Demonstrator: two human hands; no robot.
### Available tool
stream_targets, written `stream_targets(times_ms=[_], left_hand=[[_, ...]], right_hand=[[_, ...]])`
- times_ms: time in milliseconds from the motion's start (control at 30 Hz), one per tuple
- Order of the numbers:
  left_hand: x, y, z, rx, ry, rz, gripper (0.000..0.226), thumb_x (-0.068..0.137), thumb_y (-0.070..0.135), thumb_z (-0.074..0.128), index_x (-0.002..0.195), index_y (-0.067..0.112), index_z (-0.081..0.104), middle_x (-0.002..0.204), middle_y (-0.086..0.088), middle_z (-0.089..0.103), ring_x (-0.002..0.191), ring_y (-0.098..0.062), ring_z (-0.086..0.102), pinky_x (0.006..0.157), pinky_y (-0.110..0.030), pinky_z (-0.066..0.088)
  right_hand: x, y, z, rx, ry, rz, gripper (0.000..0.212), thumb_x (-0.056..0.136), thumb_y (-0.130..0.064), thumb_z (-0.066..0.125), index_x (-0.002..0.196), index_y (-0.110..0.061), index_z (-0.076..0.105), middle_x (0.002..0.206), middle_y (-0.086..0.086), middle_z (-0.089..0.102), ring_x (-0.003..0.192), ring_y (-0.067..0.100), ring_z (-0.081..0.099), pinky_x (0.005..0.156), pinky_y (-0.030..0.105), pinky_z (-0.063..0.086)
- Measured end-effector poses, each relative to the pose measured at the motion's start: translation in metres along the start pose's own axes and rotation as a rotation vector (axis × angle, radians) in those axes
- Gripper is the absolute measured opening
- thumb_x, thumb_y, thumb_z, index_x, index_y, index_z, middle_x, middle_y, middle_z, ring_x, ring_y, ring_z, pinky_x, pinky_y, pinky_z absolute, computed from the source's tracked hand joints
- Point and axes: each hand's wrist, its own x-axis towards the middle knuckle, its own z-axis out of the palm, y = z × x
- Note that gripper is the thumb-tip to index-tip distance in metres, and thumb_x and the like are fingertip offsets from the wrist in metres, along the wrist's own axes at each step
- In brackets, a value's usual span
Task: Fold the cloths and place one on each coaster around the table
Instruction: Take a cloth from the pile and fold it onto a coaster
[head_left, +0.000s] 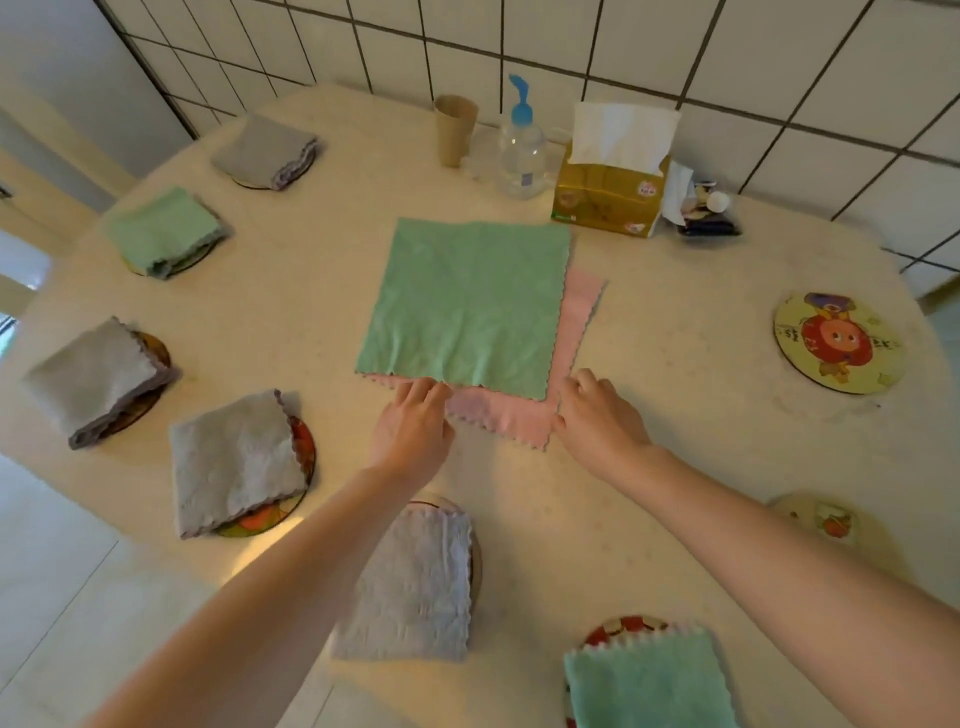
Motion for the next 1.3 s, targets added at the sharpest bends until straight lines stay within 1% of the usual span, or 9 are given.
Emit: stream_targets(times_ms=[233,400,567,700,800,933,1067,1200,1300], left_hand=[[0.062,-0.044,0.012,0.171,-0.100,0.158,0.047,0.078,0.040,0.036,0.111,0.015,0.059,0.110,-0.006,0.058,0.099,-0.033,0.054,0.075,-0.043,0.052],[0.071,-0.054,0.009,0.270,-0.041,0.274,0.044,0.080,0.045,0.037,0.106,0.018,0.060,0.101,-0.001,0.058,0.091,-0.030,0.056,0.067,-0.038,0.051],[0.080,-0.049,0.005,0.247,-0.065,0.225,0.045,0.076,0.056,0.045,0.101,0.021,0.056,0.099,0.000,0.056,0.090,-0.029,0.054,0.066,-0.039,0.049],[0.090,-0.052,0.001,0.159,-0.050,0.154,0.034,0.077,0.036,0.062,0.104,0.015,0.058,0.099,-0.006,0.058,0.090,-0.032,0.057,0.065,-0.040,0.048],[0.098,-0.074,-0.007,0.053,0.017,0.042,0.029,0.077,0.014,0.062,0.106,0.012,0.064,0.104,-0.010,0.058,0.094,-0.035,0.056,0.070,-0.042,0.049],[0.109,-0.097,-0.031,-0.136,0.143,-0.131,0.041,0.078,0.001,0.061,0.118,0.010,0.067,0.118,-0.008,0.062,0.105,-0.032,0.050,0.084,-0.040,0.048],[0.118,-0.074,-0.066,-0.351,0.350,-0.109,0.045,0.081,-0.009,0.052,0.121,0.008,0.065,0.125,-0.009,0.061,0.114,-0.028,0.054,0.098,-0.029,0.040],[0.110,-0.031,-0.086,-0.427,0.464,-0.084,0.049,0.076,-0.014,0.049,0.116,0.008,0.067,0.118,-0.008,0.066,0.108,-0.022,0.059,0.089,-0.012,0.035],[0.084,0.000,-0.082,-0.369,0.494,0.006,0.049,0.072,-0.014,0.055,0.114,0.008,0.068,0.114,-0.010,0.066,0.107,-0.026,0.059,0.091,-0.017,0.037]], right_hand=[[0.061,-0.032,0.021,-0.190,0.064,-0.093,0.033,0.061,-0.019,0.080,0.086,-0.012,0.059,0.087,0.007,0.057,0.077,0.031,0.059,0.055,0.035,0.045],[0.072,-0.037,0.016,-0.317,0.147,-0.202,0.028,0.049,-0.007,0.079,0.068,-0.012,0.059,0.067,0.005,0.055,0.061,0.028,0.057,0.055,0.036,0.041],[0.090,-0.039,0.000,-0.242,0.194,-0.120,0.033,0.048,0.002,0.076,0.072,-0.010,0.057,0.078,0.010,0.055,0.067,0.031,0.056,0.054,0.035,0.036],[0.103,-0.035,-0.018,0.263,0.254,-0.070,0.018,0.076,0.002,0.058,0.091,-0.008,0.057,0.096,0.011,0.057,0.085,0.032,0.056,0.069,0.038,0.046],[0.104,-0.031,-0.041,0.673,0.319,0.044,0.016,0.082,0.000,0.054,0.095,-0.006,0.062,0.088,0.007,0.063,0.076,0.020,0.058,0.065,0.020,0.036],[0.100,-0.018,-0.065,0.803,0.386,0.156,0.012,0.080,-0.003,0.057,0.084,-0.014,0.063,0.068,-0.014,0.056,0.062,-0.004,0.052,0.055,0.010,0.034],[0.094,-0.004,-0.086,0.877,0.506,0.123,0.012,0.077,-0.003,0.057,0.082,-0.011,0.065,0.084,-0.003,0.067,0.072,0.004,0.056,0.066,0.011,0.040],[0.073,0.017,-0.092,0.934,0.627,0.103,0.012,0.076,-0.002,0.058,0.082,-0.011,0.065,0.088,-0.002,0.068,0.089,0.000,0.058,0.080,0.019,0.047],[0.038,0.047,-0.089,0.945,0.663,0.076,0.012,0.077,-0.002,0.057,0.082,-0.010,0.063,0.091,0.000,0.068,0.102,-0.002,0.058,0.087,0.024,0.049]])
